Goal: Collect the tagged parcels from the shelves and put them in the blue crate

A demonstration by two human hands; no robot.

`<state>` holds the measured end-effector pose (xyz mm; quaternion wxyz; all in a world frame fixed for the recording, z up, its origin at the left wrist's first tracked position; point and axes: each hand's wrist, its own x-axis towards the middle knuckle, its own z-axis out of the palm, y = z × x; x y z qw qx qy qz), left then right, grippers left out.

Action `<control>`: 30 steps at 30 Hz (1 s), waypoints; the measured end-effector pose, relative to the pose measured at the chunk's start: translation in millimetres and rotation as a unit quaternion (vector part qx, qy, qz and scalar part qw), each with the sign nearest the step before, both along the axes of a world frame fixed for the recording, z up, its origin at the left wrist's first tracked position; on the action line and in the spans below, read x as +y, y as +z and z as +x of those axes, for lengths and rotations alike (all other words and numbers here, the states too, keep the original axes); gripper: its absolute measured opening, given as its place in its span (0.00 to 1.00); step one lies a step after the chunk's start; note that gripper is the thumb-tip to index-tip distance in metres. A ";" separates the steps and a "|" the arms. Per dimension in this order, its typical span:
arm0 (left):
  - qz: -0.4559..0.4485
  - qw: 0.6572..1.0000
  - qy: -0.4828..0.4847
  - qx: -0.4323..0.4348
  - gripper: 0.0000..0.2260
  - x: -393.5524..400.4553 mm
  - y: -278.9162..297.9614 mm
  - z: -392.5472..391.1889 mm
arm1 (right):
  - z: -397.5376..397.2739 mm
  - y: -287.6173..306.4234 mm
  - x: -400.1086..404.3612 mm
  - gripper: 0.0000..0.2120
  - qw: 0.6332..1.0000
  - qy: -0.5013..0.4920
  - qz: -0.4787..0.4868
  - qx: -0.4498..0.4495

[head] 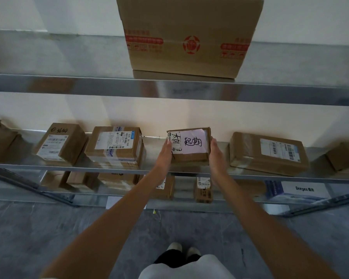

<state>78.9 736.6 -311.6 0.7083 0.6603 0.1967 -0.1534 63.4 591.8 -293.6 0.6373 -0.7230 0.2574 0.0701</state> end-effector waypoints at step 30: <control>-0.011 0.965 -0.260 -0.037 0.19 -268.2 3.3 -134.9 | -209.3 -25.8 -218.2 0.25 0.916 -0.375 0.104 -0.094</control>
